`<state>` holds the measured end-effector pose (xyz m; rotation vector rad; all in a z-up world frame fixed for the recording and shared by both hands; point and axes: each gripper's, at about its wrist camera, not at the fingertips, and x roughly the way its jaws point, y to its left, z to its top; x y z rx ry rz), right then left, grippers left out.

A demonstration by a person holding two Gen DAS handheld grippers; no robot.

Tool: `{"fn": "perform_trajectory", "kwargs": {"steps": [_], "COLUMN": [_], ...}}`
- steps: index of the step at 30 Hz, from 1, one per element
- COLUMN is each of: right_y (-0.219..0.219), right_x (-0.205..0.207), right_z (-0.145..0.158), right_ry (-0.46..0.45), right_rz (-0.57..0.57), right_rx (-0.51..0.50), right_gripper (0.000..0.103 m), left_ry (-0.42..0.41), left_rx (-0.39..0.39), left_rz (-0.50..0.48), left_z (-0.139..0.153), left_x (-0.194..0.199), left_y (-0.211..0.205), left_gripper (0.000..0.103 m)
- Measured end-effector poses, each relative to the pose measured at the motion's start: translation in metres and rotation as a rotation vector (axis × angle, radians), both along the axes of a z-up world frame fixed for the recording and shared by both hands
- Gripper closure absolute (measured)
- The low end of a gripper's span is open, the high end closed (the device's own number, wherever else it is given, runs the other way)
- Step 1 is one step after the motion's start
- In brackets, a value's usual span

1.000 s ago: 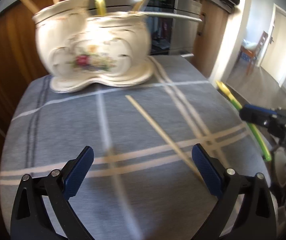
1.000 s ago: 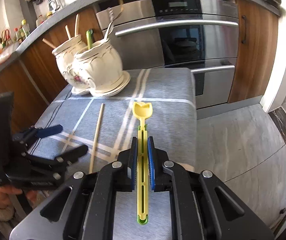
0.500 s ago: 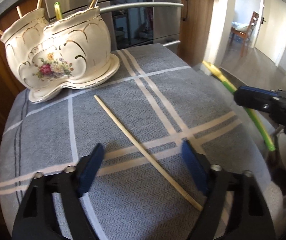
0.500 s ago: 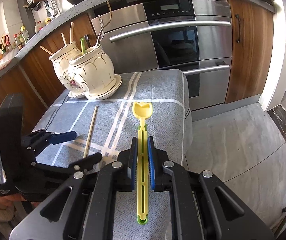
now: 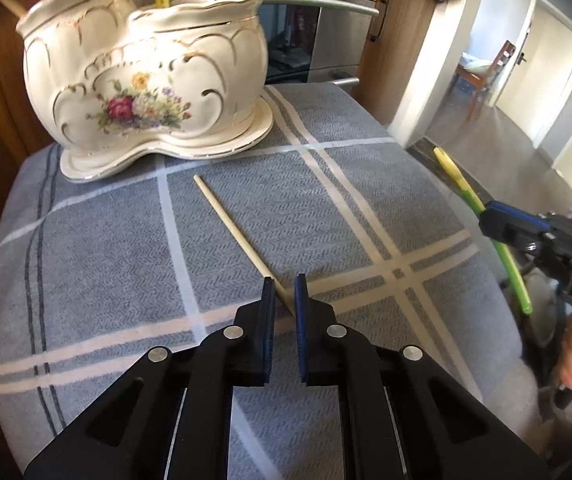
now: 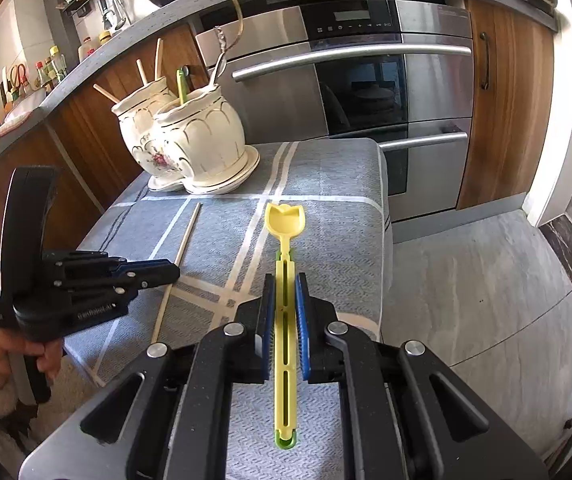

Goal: Organize utensils

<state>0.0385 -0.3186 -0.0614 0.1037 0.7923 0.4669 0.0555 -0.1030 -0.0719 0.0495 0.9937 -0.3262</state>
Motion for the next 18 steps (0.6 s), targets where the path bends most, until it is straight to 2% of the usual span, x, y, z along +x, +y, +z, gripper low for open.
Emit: {"fn": "perform_trajectory", "kwargs": {"steps": [2,6,9,11,13,15,16,18], "right_y": [0.002,0.005,0.008,0.011,0.014,0.017,0.018,0.02], "right_x": [-0.001,-0.002,-0.002,-0.002,-0.001,-0.001,-0.001,-0.002], "right_z": [0.001,0.001,0.001,0.001,0.0,-0.001,-0.001,0.0], "right_ry": [-0.001,-0.002,-0.001,0.001,0.004,0.007,0.006,0.005], "right_rz": [0.004,0.011,0.013,0.015,0.016,0.018,0.021,0.025], "right_rx": [-0.003,-0.007,-0.007,-0.005,-0.006,-0.01,-0.014,-0.018], "right_gripper": [0.093,0.093,0.093,0.093,0.093,0.093,0.093,0.093], "left_ry": [0.008,0.04,0.046,0.034,0.028,0.026,0.021,0.007], "left_rx": [0.012,0.054,0.049,0.017,-0.004,-0.023,-0.026,-0.015], "left_rz": [-0.016,-0.028,0.013,0.047,0.058,0.051,0.043,0.009], "left_z": [0.002,0.0,0.001,0.004,0.006,0.005,0.005,0.004], "left_x": [-0.001,-0.002,-0.003,-0.003,-0.003,-0.003,-0.003,-0.004], "left_y": [0.006,0.02,0.037,0.044,0.045,0.038,0.033,0.021], "left_gripper": [0.1,0.101,0.101,0.098,0.085,0.047,0.043,0.041]}}
